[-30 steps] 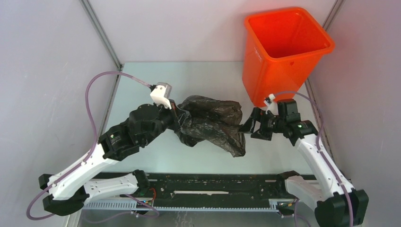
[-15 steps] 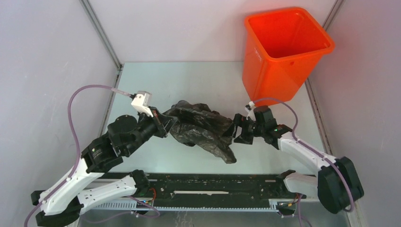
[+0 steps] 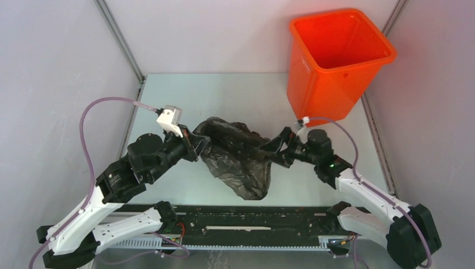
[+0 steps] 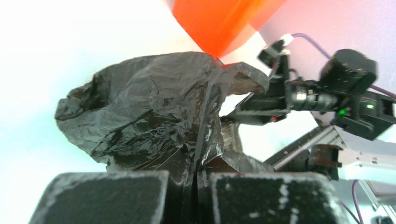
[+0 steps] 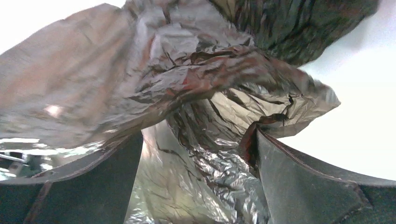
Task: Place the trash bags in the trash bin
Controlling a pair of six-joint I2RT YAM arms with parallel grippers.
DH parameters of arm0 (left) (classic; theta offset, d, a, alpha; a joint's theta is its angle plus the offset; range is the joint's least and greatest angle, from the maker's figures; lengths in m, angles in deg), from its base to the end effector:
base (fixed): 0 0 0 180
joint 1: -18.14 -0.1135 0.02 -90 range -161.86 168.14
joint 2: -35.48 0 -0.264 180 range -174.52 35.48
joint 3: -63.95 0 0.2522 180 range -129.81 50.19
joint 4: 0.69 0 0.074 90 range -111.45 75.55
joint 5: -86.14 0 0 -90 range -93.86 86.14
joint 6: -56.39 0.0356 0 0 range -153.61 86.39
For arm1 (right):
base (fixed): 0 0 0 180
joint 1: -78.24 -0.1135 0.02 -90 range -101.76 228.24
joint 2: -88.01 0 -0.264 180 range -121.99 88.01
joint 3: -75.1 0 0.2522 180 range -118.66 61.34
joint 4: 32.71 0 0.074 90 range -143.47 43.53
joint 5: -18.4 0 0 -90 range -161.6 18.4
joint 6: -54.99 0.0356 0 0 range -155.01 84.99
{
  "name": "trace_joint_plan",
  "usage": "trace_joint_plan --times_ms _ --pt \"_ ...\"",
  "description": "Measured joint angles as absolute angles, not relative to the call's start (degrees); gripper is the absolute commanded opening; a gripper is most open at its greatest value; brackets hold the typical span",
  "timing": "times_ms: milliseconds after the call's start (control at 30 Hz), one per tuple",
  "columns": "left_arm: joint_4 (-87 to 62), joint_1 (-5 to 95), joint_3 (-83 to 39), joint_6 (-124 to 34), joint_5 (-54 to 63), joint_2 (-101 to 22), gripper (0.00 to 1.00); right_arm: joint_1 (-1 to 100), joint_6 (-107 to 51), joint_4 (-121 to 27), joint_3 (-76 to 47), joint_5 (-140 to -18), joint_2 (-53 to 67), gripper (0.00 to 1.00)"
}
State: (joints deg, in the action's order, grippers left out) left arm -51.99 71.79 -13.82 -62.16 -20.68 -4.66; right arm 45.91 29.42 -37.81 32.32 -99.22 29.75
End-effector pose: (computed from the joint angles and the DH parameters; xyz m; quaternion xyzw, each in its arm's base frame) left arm 0.0812 -0.0929 0.4121 0.0808 0.7788 -0.3152 0.5362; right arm 0.1796 0.1332 0.2336 0.0901 0.8047 0.5437 0.2206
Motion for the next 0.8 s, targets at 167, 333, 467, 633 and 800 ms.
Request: trace_joint_plan --times_ms 167,333,467,633,800 --pt "-54.1 69.3 -15.4 -62.1 -26.0 -6.2 0.0 56.8 21.8 -51.8 22.5 -100.7 31.0 0.98" --pt "-56.1 58.0 -12.1 -64.4 -24.9 -6.1 0.0 58.3 13.1 -65.7 13.1 -101.0 28.3 1.0" --pt "-57.5 54.2 -8.6 -66.7 -22.4 -6.3 0.0 58.5 8.7 -72.1 13.1 -101.4 28.6 1.0" --pt "-57.8 53.4 -7.2 -68.3 -18.8 -5.6 0.0 59.0 9.5 -68.4 17.6 -107.4 22.4 1.0" --pt "-57.9 53.1 -7.2 -68.7 -16.7 -4.7 0.0 55.9 18.1 -57.7 21.3 -110.9 11.6 0.99"
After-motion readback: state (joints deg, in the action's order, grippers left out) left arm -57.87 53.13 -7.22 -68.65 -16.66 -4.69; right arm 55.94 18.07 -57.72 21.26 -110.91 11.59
